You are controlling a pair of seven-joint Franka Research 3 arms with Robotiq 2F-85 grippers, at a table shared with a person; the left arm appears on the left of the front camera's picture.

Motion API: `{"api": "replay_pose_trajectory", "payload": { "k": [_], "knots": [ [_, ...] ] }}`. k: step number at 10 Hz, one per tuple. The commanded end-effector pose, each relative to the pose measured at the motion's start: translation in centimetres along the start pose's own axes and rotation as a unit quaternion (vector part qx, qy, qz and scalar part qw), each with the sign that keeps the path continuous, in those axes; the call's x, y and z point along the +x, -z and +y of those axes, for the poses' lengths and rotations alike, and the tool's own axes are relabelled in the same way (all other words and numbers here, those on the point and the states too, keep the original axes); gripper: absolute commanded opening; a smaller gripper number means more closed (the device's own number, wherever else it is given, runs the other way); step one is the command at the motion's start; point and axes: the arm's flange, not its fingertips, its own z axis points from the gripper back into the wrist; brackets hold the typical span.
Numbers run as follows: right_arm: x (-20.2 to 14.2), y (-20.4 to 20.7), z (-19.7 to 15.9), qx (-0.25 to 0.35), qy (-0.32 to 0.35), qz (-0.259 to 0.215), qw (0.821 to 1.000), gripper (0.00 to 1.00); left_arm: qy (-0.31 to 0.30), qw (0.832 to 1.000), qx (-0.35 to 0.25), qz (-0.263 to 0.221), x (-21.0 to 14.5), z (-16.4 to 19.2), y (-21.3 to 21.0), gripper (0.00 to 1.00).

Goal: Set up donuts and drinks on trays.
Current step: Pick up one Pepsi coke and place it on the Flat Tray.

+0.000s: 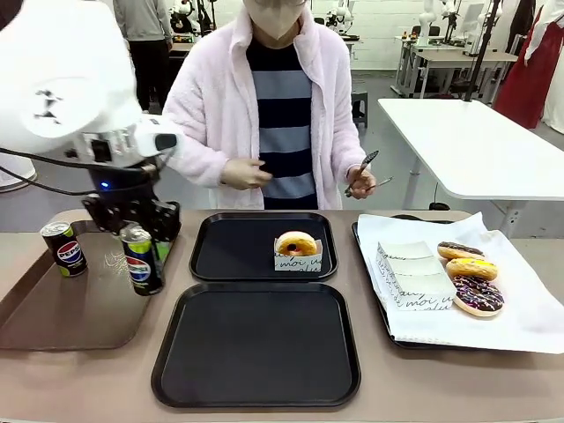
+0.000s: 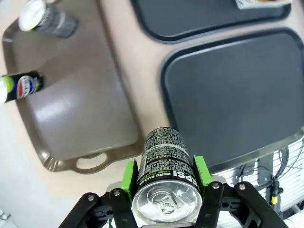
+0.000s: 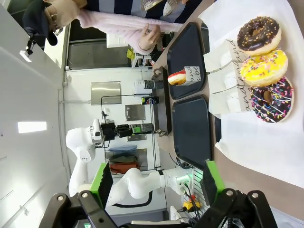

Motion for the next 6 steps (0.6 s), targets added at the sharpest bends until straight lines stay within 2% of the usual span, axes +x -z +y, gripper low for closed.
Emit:
{"api": "replay_pose_trajectory", "payload": {
  "k": [1, 4, 6],
  "knots": [
    [0.2, 0.0, -0.1, 0.012, -0.006, -0.004, 1.0, 1.0, 0.034, 0.999, -0.005, -0.009, 1.4, -2.7, 0.6, 0.58],
    [0.2, 0.0, -0.1, 0.012, -0.006, -0.004, 1.0, 1.0, 0.056, 0.998, -0.019, -0.008, 4.7, -6.2, 2.4, 0.58],
    [0.2, 0.0, -0.1, 0.012, -0.006, -0.004, 1.0, 1.0, 0.062, 0.997, -0.022, -0.034, 8.6, -7.8, 2.9, 0.58]
  ]
}}
